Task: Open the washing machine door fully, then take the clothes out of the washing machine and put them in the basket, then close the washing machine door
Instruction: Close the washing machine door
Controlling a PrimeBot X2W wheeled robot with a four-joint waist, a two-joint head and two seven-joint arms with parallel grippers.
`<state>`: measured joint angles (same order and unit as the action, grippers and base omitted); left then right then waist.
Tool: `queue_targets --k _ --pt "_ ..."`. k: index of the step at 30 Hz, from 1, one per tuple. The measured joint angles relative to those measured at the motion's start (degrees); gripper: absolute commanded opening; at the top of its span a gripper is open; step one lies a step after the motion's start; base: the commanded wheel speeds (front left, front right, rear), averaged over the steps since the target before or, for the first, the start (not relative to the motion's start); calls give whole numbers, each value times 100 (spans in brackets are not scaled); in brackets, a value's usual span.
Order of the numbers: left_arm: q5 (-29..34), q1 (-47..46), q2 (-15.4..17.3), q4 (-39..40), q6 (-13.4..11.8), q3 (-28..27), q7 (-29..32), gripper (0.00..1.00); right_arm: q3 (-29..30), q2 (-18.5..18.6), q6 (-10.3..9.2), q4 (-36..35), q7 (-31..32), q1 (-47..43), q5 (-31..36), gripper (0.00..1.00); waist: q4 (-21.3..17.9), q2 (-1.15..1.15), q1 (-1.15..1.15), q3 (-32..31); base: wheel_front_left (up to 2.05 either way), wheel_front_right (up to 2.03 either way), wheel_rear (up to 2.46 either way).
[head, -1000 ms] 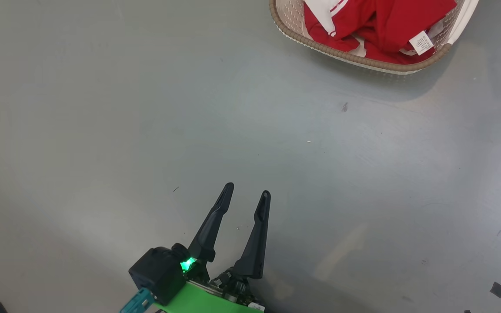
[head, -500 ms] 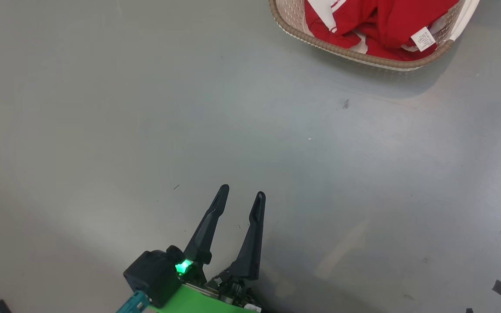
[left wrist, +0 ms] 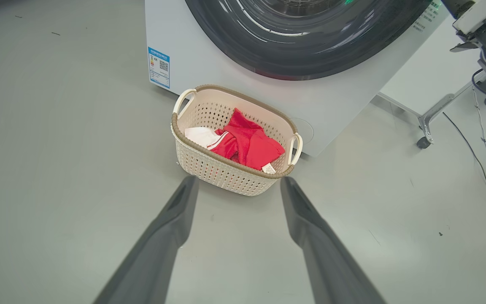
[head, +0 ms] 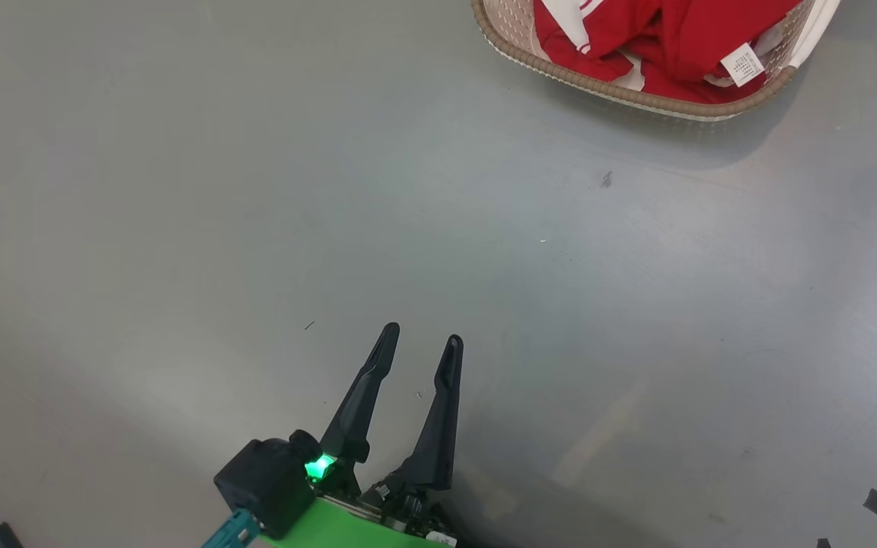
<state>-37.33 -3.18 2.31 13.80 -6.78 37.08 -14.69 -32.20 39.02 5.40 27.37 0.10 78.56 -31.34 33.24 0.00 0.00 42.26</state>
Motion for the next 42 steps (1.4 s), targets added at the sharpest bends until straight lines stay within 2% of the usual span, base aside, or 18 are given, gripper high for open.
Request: queue_targets --k 9,17,20,22,27,37,42 --pt "-42 -59 -1 -65 0 15 0 100 -66 22 8 315 -226 -86 24 0 42 0 0 -161 0 0 0" --pt "-34 -407 -4 -286 -3 24 0 100 -415 435 58 378 -621 -531 449 0 66 0 0 -468 0 0 0" --pt "34 -491 -9 -421 -3 -89 0 100 -499 278 59 430 -836 -833 412 0 55 0 0 -626 0 0 0" --pt "129 -535 -11 -577 -3 -241 0 100 -586 42 102 457 -1015 -1083 358 0 4 0 0 -805 0 0 0" --pt "336 -555 -11 -826 -4 -467 0 100 -642 -198 103 512 -1248 -1366 231 0 -163 0 0 -1124 0 0 0" --pt "654 -613 -10 -1254 -4 -845 0 100 -750 -675 110 557 -1382 -2001 -36 0 -755 0 0 -1734 0 0 0" --pt "728 -613 -9 -1411 -4 -989 -1 100 -775 -744 125 561 -1405 -2414 -119 0 -1080 0 0 -2051 0 0 0"
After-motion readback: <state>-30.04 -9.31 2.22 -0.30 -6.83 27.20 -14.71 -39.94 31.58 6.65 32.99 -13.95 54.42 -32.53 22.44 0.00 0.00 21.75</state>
